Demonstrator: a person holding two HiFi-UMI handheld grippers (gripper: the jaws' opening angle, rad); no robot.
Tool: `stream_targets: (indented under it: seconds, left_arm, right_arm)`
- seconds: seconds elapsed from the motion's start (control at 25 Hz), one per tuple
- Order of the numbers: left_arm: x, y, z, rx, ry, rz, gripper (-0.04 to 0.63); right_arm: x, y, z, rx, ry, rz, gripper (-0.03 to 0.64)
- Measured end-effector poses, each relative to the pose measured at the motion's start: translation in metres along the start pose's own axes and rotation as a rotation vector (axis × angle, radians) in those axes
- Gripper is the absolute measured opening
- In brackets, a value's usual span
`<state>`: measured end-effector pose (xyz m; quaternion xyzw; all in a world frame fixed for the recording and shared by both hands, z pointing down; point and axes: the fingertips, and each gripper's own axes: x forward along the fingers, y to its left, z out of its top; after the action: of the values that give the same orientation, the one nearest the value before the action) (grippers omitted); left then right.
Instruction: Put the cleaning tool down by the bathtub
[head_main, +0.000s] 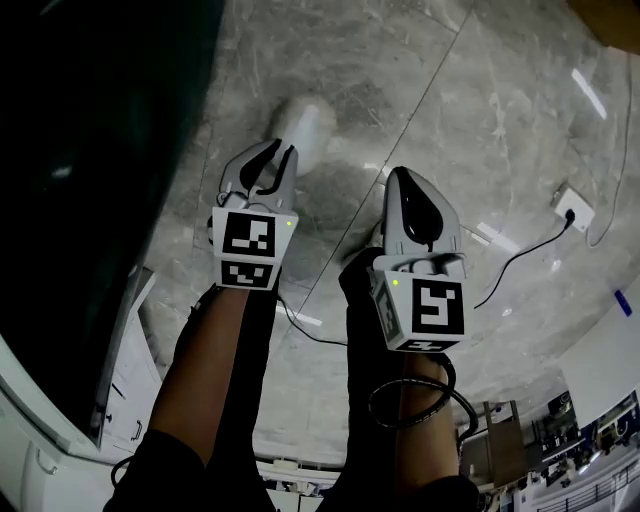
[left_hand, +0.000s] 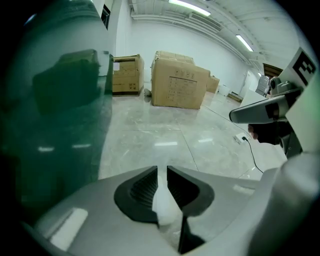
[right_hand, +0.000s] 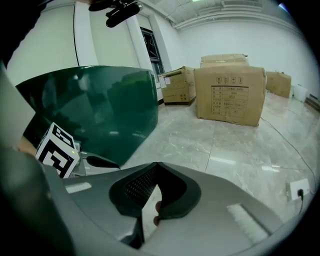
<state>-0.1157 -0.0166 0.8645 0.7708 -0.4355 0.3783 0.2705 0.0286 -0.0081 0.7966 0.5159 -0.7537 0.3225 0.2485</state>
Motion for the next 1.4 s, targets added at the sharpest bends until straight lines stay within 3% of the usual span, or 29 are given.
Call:
stream_targets:
  seconds: [0.32, 0.84, 1.4]
  left_arm:
    - [-0.032, -0.003, 0.033, 0.034, -0.017, 0.008, 0.002]
    - [-0.11, -0.015, 0.086, 0.073, -0.063, -0.002, 0.0]
    - [-0.173, -0.026, 0.17, 0.109, -0.173, 0.013, 0.0]
  right_arm:
    - [-0.03, 0.007, 0.03, 0.012, -0.017, -0.016, 0.023]
    - [-0.083, 0.034, 0.084, 0.022, -0.058, -0.037, 0.023]
    - [-0.139, 0.04, 0.164, 0.005, -0.165, -0.065, 0.021]
